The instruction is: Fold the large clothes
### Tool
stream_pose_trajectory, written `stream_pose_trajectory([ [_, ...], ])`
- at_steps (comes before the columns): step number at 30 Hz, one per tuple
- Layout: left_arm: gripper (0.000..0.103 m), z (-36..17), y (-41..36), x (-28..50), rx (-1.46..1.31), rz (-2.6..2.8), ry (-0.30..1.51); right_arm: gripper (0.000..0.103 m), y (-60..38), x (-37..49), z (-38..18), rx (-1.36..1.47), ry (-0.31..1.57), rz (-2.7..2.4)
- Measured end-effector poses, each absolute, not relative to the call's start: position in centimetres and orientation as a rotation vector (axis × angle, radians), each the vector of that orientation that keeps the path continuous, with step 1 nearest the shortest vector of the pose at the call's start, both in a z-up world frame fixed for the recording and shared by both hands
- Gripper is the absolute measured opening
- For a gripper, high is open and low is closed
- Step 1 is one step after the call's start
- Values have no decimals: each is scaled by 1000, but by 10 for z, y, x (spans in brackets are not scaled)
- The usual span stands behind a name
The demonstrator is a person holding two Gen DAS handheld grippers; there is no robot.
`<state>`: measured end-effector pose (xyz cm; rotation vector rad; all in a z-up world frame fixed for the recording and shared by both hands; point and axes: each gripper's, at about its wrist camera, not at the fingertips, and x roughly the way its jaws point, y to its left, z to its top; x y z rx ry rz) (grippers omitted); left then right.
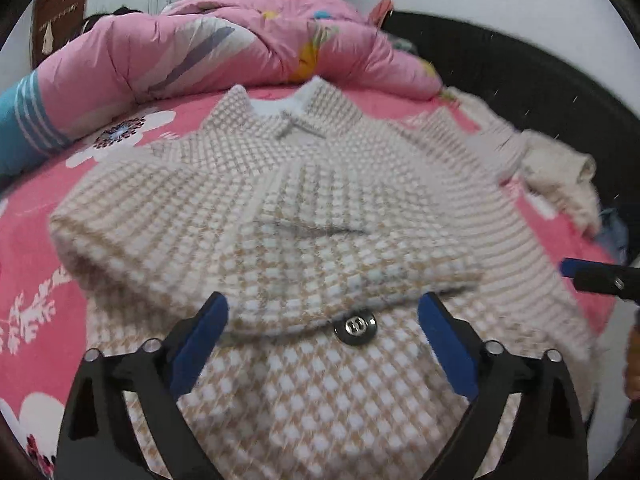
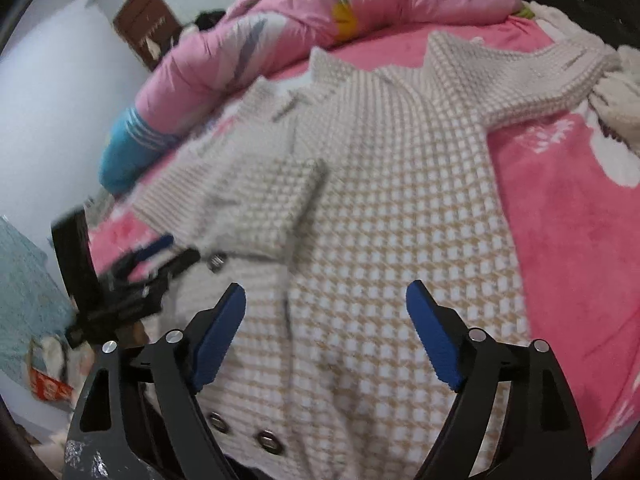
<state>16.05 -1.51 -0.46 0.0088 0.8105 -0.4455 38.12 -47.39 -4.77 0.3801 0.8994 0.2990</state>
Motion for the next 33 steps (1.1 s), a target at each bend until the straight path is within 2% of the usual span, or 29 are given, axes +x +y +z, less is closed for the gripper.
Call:
stream_pose_trajectory([
  [9,96,6,46,147,-193,-450,761,79,-429,410,-28,410,889,454],
  [14,96,-15,71,160,-234,-265,827,79,-383,426,-18,278,884,474],
  [17,96,-28,77,165,-236,-182,856,78,-394,445,-31,358,895,411],
  [20,96,-41,79,171,-170,-87,887,68,-426,467,-61,548,952,378],
  [23,96,-53,83,173,-149,-56,900,55,-442,482,-87,612,1019,347],
  [25,96,-57,86,173,-164,-52,901,29,-439,490,-97,600,1067,360],
  [28,96,-55,87,174,-156,-41,895,7,-432,491,-84,524,1029,339],
  [33,96,-58,91,178,-168,-40,901,6,-432,496,-3,422,794,334],
])
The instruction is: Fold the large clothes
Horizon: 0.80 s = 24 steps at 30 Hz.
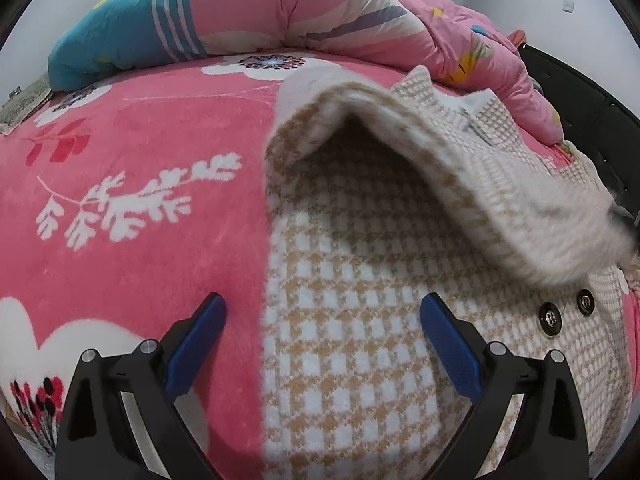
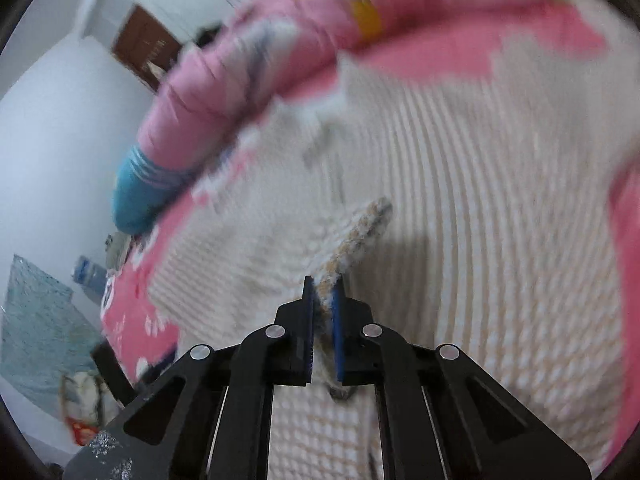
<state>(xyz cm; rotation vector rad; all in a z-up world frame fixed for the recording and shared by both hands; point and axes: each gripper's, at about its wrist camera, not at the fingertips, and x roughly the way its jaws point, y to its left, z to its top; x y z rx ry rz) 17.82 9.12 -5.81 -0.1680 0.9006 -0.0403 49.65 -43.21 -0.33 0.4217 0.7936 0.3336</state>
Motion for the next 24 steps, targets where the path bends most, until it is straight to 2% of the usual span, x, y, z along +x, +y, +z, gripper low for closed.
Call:
stream_pose_trajectory([
  [2,96,-59,90,178,-158,-37,899,6,-439,503,24,405,729,334],
  [5,96,-59,89,178,-149,-33,899,6,-459,515,35,416,696,302],
  [10,96,-59,88,179,-138,-28,906,6,-488,548,-2,489,801,263],
  [16,96,-59,86,180,-139,-27,903,6,-480,562,-14,315,772,163],
  [21,96,-59,90,178,-170,-47,880,7,-487,598,-86,261,925,94],
  [24,96,-59,93,177,-185,-56,874,6,-492,597,-76,291,888,112],
])
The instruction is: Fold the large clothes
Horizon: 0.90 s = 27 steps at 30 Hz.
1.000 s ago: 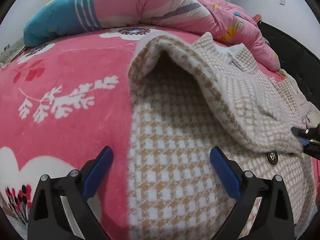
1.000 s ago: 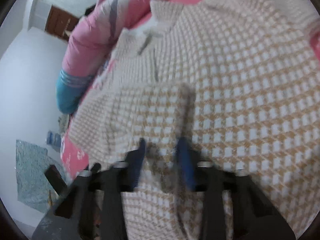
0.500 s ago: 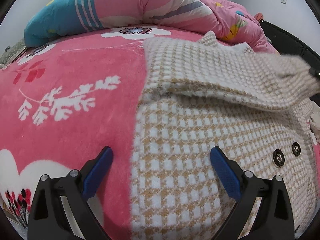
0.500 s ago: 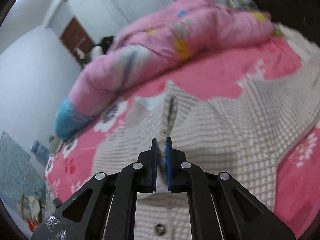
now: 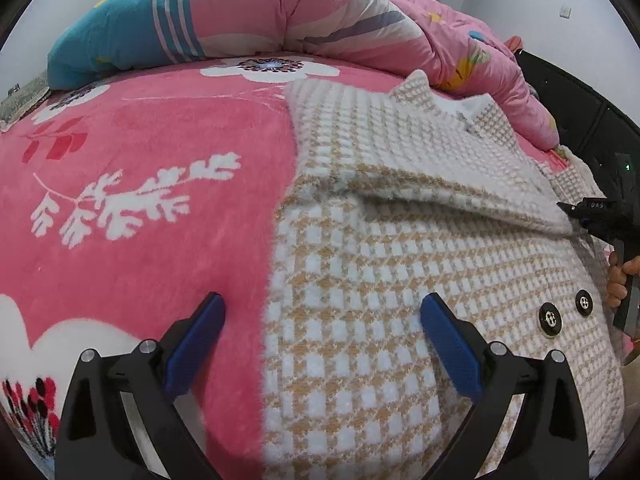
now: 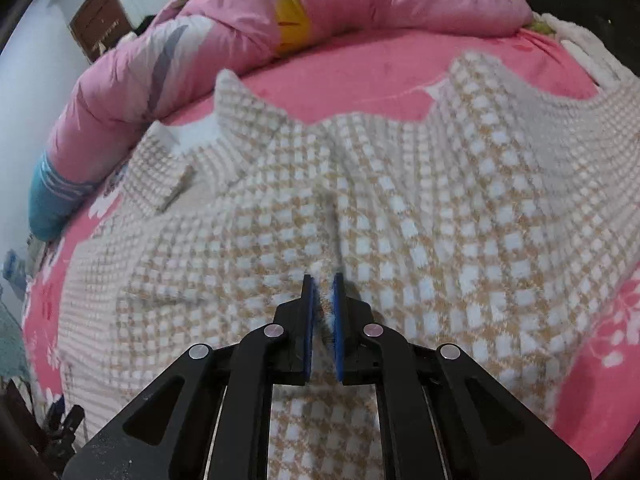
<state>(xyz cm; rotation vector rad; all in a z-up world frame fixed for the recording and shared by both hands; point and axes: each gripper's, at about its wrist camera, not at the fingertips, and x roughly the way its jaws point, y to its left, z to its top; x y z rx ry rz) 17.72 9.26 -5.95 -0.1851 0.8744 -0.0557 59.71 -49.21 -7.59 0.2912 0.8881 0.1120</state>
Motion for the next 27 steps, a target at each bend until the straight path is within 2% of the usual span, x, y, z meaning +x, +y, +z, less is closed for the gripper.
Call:
stream_pose_trajectory([
  [5,96,-60,90,178,-176,-46,873,5,-497,594,-39,312,794,158],
  [8,96,-60,90,177,-183,-46,868,7,-490,602,-51,244,847,121],
  [11,96,-57,93,175,-192,-59,868,23,-487,609,-80,169,948,75],
  [12,96,-53,95,174,-199,-69,868,25,-491,604,-78,185,938,84],
  [14,96,-38,101,169,-210,-79,839,37,-495,591,-63,189,887,74],
  [15,96,-27,103,167,-210,-90,806,49,-493,583,-50,173,840,82],
  [16,96,-14,105,167,-206,-100,770,52,-491,579,-42,158,810,95],
  [19,96,15,98,188,-190,-119,717,52,-469,577,-23,110,766,186],
  [22,96,29,79,228,-214,-181,729,52,-437,587,-37,19,793,260],
  [25,96,12,62,280,-220,-218,812,51,-424,605,-93,-53,945,245],
  [27,96,-16,61,311,-191,-160,898,51,-434,601,-106,-35,902,284],
])
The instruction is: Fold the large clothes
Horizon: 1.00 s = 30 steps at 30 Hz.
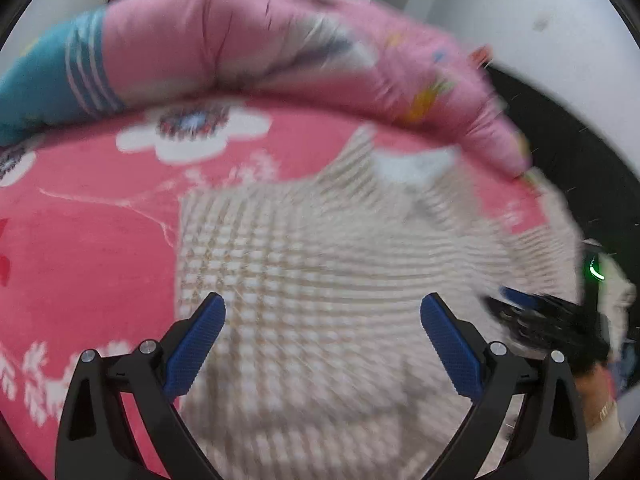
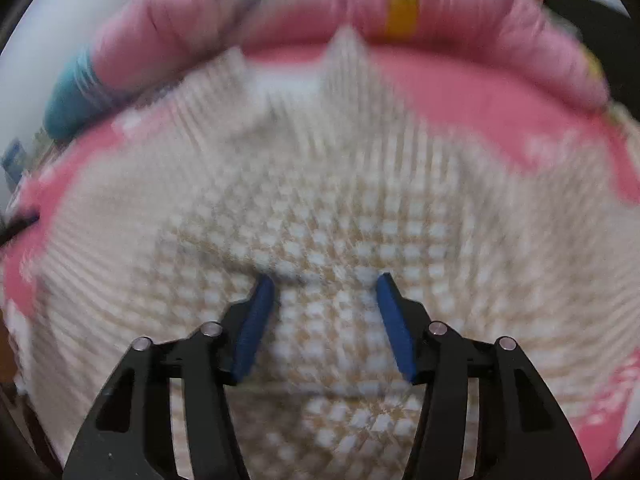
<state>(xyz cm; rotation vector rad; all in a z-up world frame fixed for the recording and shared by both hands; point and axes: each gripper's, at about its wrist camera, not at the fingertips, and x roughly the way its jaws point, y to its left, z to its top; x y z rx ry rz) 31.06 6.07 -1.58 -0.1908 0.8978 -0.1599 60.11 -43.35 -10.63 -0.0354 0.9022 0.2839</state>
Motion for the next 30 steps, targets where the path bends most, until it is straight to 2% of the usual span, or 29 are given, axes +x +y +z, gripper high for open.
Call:
stream_pose_trajectory([
  [3,96,-57,74,332,-164,-114,1002,51,-445,599,-100,-15,924,300],
  [8,96,-37,75,318,-145,-116,943,52,-447,602,-73,-5,942,310],
  [11,96,-15,72,313,-167,-124,878,59,-430,604,-56,-14,867,346],
  [15,96,3,37,312,-169,-199,861,65,-401,617,-97,-98,939,331],
  [16,96,4,25,312,-159,-213,868,65,-397,612,-103,-142,901,317],
  [18,96,2,5,307,-127,-227,885,65,-401,607,-94,-124,910,314],
  [24,96,-16,-35,298,-61,-241,918,68,-462,569,-48,22,871,304],
  [27,98,-41,-52,301,26,-195,974,75,-528,551,-31,95,848,233],
  [30,99,-46,-53,293,41,-178,916,77,-595,545,-22,200,868,159],
])
